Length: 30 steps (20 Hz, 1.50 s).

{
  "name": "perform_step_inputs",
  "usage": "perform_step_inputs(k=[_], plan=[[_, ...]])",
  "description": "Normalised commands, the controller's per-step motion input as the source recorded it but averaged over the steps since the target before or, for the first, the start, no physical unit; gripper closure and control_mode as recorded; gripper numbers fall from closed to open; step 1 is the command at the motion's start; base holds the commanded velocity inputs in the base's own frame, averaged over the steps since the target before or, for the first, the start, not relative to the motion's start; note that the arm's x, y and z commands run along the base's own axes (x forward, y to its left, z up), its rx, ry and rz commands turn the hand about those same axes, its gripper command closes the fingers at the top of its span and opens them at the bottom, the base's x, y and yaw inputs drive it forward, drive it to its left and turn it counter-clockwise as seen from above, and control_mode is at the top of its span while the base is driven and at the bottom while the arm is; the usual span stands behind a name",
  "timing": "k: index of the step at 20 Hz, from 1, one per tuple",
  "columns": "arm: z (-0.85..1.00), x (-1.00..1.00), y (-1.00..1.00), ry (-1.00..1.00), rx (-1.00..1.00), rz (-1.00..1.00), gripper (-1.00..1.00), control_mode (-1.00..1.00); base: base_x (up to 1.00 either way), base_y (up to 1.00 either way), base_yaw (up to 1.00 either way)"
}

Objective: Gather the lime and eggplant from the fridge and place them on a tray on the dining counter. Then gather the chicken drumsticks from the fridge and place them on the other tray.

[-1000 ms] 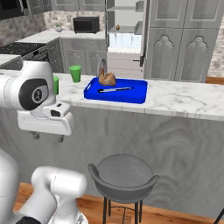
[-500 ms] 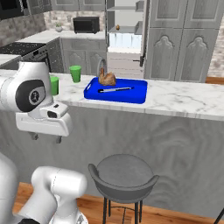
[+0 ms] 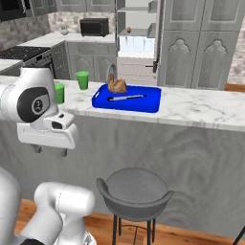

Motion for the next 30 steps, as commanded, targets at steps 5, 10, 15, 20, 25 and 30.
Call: perform_step_inputs(k=[5,10,15,20,25,30], plan=[[0.0,0.0,0.0,0.0,0.0,0.0,-1.0,1.0,-0.6,-0.84,-0.1],[0.0,0.0,0.0,0.0,0.0,0.0,-1.0,1.0,-0.38,-0.94,-0.43],[0.0,0.0,0.0,0.0,0.0,0.0,-1.0,1.0,-0.18,-0.48,-0.71],[0.0,0.0,0.0,0.0,0.0,0.0,-1.0,1.0,-0.06,-0.32,-0.78],[0.0,0.0,0.0,0.0,0.0,0.0,-1.0,1.0,0.0,-0.45,-0.72],[0.0,0.0,0.0,0.0,0.0,0.0,-1.0,1.0,0.13,-0.62,-0.63]])
